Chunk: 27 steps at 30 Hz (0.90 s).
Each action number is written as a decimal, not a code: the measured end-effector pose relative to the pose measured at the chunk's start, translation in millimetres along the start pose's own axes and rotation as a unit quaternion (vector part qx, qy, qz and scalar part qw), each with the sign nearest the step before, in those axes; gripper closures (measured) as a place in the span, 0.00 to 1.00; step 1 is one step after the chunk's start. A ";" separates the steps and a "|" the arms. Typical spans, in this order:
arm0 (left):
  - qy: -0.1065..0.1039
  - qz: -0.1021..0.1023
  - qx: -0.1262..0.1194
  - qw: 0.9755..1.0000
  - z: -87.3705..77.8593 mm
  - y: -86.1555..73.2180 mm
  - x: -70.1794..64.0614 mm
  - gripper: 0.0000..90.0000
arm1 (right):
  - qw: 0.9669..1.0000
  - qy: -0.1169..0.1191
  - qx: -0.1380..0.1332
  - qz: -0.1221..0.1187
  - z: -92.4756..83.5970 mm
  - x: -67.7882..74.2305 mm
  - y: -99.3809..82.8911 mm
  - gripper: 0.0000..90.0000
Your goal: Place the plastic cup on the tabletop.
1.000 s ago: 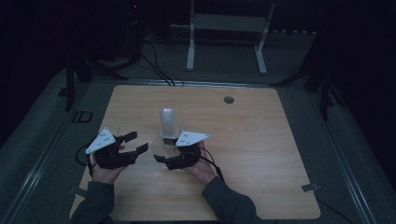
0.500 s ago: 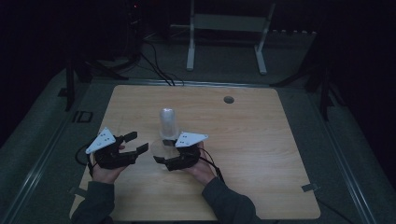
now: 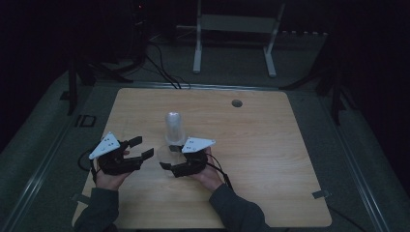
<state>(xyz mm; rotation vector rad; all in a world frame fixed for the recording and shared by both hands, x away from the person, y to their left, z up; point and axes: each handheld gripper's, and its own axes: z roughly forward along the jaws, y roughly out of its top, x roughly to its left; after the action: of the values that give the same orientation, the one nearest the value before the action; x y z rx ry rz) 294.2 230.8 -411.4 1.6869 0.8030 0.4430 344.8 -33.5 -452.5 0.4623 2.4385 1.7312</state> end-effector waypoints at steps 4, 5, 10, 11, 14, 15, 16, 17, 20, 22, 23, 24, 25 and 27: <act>-0.001 0.000 0.000 1.000 0.1 0.0 0.0 0.35 | 1.000 0.000 0.000 0.004 0.8 -0.5 -1.7 0.32; 0.000 0.000 0.000 1.000 0.1 0.0 0.0 0.35 | 1.000 0.000 0.000 0.004 1.2 -0.8 -2.3 0.32; 0.000 0.000 0.000 1.000 -0.1 0.0 0.0 0.35 | 1.000 -0.002 0.002 0.006 1.7 -1.8 -4.2 0.32; 0.000 0.000 0.000 1.000 -0.1 0.1 0.0 0.35 | 1.000 -0.002 0.002 0.006 1.7 -2.0 -4.5 0.32; -0.001 0.000 0.000 1.000 0.1 0.0 -0.1 0.35 | 1.000 -0.002 0.002 0.006 2.1 -2.5 -5.4 0.32; -0.001 0.000 0.000 1.000 0.2 -0.1 -0.1 0.35 | 1.000 -0.002 0.004 0.007 2.1 -2.5 -5.8 0.32; -0.001 0.001 0.001 1.000 0.2 -0.1 0.0 0.35 | 1.000 -0.002 0.003 0.006 2.3 -2.9 -6.2 0.32; -0.001 0.001 0.001 1.000 0.2 -0.1 -0.1 0.35 | 1.000 -0.002 0.004 0.008 2.5 -2.9 -6.7 0.32; -0.001 0.000 0.001 1.000 0.2 -0.1 0.0 0.35 | 1.000 -0.002 0.005 0.007 3.4 -3.1 -8.2 0.32; -0.001 0.001 0.001 1.000 0.2 -0.1 0.0 0.35 | 1.000 -0.005 0.009 0.005 4.4 -2.6 -9.1 0.32; -0.001 0.001 0.001 1.000 0.2 -0.1 -0.1 0.35 | 1.000 -0.004 0.009 0.004 4.8 -2.4 -9.5 0.32; -0.001 0.001 0.001 1.000 0.2 -0.1 -0.1 0.35 | 1.000 -0.004 0.009 0.003 5.2 -2.4 -10.0 0.32; -0.001 0.001 0.001 1.000 0.2 -0.1 -0.2 0.35 | 1.000 -0.004 0.010 0.004 5.5 -2.2 -10.4 0.32; -0.001 0.001 0.001 1.000 0.3 -0.2 -0.2 0.35 | 1.000 -0.004 0.011 0.003 6.5 -2.4 -11.2 0.32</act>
<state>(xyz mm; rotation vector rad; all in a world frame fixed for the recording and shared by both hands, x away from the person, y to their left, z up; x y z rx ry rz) 294.3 230.5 -411.7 1.6904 0.8011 0.4409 346.8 -31.8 -465.5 0.4791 2.4555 1.7020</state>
